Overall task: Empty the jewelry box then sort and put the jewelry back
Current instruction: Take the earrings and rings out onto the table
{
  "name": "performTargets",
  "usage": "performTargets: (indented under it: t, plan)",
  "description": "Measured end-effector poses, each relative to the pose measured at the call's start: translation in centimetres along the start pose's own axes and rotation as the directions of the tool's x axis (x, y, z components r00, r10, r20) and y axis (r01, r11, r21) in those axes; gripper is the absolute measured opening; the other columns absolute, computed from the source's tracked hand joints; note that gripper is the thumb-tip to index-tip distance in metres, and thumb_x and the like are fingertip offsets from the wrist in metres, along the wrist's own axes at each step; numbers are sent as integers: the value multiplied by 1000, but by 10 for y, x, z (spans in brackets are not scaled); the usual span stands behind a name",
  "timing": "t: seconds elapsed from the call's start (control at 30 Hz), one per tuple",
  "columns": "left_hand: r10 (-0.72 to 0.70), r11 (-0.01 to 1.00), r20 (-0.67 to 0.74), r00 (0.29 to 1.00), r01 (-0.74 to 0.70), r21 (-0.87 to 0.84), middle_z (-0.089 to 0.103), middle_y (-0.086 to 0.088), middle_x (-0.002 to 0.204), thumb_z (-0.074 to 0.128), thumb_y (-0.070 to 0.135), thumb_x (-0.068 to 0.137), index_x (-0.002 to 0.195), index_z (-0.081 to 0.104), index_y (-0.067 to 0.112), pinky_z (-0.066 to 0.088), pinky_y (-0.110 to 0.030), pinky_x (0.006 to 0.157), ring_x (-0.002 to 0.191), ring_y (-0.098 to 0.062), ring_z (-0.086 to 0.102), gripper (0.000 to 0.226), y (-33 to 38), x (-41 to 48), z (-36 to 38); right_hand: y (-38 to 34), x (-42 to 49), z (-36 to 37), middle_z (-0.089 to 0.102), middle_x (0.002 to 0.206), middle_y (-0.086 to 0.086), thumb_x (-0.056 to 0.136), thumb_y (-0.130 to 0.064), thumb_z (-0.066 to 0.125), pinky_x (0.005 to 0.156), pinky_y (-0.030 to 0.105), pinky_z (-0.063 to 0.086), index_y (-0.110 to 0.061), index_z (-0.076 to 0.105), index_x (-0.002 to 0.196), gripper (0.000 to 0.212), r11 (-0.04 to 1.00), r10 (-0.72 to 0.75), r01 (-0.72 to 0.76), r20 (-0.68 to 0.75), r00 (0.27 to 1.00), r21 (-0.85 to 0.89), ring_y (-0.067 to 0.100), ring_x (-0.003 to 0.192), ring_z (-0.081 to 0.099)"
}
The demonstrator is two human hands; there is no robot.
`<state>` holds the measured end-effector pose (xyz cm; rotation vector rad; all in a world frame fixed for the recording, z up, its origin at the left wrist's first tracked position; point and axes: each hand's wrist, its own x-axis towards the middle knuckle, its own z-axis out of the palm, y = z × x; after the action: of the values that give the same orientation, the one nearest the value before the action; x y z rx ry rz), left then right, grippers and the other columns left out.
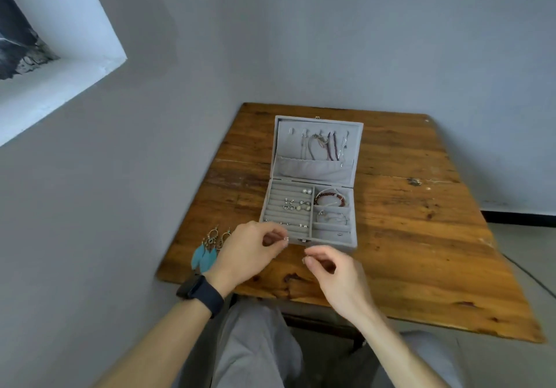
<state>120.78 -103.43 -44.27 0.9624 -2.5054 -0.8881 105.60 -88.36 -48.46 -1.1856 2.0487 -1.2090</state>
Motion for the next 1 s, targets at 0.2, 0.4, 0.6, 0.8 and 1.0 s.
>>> performTargets:
  t: [0.2,0.4,0.6,0.8,1.0]
  plan:
    - [97,961,45,994,-106,256,73,16,102,66,38,94,118,69,31,53,-27,86,103,-1,59,26,7,-12,11,8,-2,20,66,95,-23,90,-37,70,78,20,46,-35,75,102,13,985,-83,73,-61,995,-159,0,92,55]
    - [161,880,104,981,-190,435,73,10,106,64,38,94,110,74,32,52,-34,88,102,-12,62,20,7,-9,14,16,-6,27,66,97,-20,89,-40,70,77,30,51,-34,75,102,15,963,-161,123,-148,976,-239,4,91,55]
    - [182,856,117,976,-216,469,72,10,108,63,38,95,117,70,34,48,-37,91,106,-14,59,24,4,-13,21,19,-8,29,68,99,-17,89,-41,68,76,32,53,-32,75,105,19,958,-196,151,-168,966,-244,5,92,57]
    - [167,847,114,979,-201,492,71,11,106,62,42,94,120,68,34,46,-35,91,105,-13,58,27,2,-14,22,23,-9,28,68,105,-14,87,-39,74,79,29,53,-29,74,113,28,954,-190,142,-170,967,-263,5,96,56]
    - [168,836,81,982,-186,517,70,10,106,59,46,96,121,68,33,44,-34,91,106,-14,59,30,2,-14,25,24,-9,29,67,106,-13,88,-38,74,81,28,53,-28,73,114,28,954,-194,146,-167,967,-262,6,98,56]
